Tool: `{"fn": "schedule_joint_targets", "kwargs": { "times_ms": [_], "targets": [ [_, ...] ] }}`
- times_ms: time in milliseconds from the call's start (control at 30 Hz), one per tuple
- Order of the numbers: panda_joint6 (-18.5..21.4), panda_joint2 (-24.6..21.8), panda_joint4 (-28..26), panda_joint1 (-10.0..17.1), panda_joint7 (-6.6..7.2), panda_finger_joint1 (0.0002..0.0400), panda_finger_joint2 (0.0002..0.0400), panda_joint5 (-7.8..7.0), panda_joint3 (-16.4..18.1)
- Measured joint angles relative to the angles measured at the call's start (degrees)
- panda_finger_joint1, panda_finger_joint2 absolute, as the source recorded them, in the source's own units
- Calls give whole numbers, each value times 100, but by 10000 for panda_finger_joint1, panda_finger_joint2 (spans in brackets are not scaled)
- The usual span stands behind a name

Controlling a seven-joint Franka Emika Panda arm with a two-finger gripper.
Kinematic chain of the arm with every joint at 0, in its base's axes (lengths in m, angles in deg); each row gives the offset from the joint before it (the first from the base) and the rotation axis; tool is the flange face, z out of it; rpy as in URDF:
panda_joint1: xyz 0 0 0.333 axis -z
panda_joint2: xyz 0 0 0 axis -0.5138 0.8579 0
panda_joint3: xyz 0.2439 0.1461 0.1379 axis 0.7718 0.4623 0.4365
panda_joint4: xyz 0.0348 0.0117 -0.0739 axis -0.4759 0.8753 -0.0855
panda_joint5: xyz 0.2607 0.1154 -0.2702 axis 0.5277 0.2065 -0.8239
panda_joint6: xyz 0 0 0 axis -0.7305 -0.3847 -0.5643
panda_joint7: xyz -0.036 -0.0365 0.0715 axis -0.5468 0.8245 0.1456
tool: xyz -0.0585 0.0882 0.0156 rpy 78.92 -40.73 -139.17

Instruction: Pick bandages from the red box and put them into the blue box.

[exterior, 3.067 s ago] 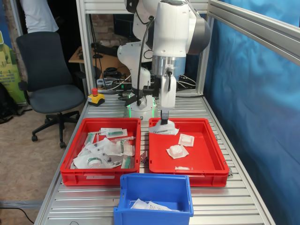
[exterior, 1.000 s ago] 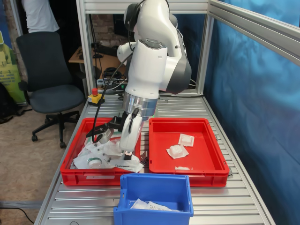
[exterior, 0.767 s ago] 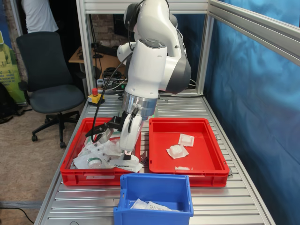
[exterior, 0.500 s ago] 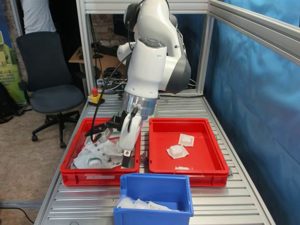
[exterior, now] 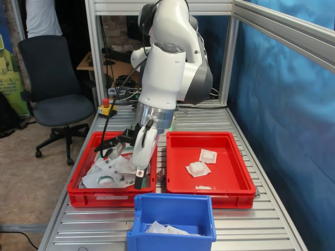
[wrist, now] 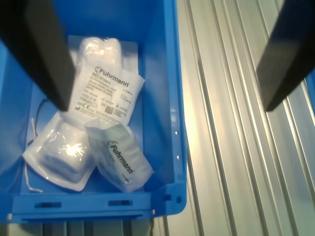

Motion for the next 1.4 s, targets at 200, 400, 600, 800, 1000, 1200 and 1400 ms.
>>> {"fn": "schedule_joint_targets", "kwargs": {
  "times_ms": [200, 400, 600, 800, 1000, 1200, 1400],
  "targets": [
    [0, 0, 0, 0, 0, 332, 332, 0, -1],
    [0, 0, 0, 0, 0, 396, 396, 0, -1],
    [0, 0, 0, -4, 0, 396, 396, 0, -1],
    [0, -1, 0, -37, 0, 400, 400, 0, -6],
    [0, -21, 0, -168, 0, 400, 400, 0, -7],
    [0, -78, 0, -267, 0, 400, 400, 0, 81],
    [3, -251, 0, -343, 0, 400, 400, 0, 322]
  ]
}}
